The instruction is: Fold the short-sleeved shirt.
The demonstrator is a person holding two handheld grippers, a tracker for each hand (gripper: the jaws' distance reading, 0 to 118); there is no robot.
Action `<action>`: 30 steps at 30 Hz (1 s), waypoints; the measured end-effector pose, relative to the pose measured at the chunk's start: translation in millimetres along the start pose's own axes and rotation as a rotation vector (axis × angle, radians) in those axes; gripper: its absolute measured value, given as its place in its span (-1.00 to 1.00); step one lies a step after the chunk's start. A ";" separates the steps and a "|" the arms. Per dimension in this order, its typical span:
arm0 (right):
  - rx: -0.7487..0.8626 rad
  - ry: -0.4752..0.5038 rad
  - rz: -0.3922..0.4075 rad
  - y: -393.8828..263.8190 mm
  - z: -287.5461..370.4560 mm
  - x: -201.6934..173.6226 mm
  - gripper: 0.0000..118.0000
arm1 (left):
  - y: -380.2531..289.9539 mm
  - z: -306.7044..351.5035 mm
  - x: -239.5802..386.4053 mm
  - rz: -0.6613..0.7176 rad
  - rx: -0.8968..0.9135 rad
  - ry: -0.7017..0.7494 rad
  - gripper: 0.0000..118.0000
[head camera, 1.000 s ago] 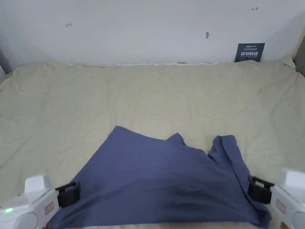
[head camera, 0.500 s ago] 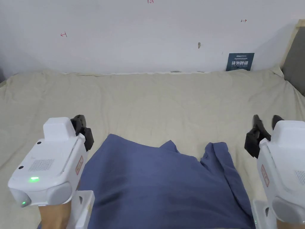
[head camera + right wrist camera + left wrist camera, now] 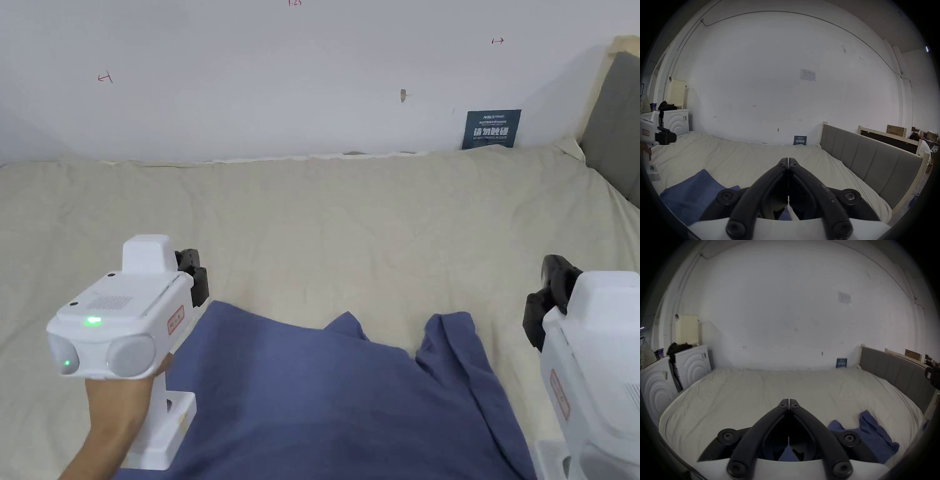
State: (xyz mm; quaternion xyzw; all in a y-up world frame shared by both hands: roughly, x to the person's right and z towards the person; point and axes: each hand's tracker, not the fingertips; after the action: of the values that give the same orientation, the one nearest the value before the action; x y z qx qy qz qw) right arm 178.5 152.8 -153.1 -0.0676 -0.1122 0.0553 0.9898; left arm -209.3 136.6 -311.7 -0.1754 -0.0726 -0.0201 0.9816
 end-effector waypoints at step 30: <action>-0.611 0.012 -0.055 -118.5 -148.1 30.2 0.78 | -91.5 -218.4 -21.1 -0.121 -0.484 0.028 -0.97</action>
State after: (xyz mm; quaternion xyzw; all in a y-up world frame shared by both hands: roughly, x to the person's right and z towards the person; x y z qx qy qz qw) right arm 252.9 21.8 -272.3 -0.3593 -0.1196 -0.0084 0.9255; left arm -206.5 -24.7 -486.2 -0.4004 -0.0623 -0.0983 0.9089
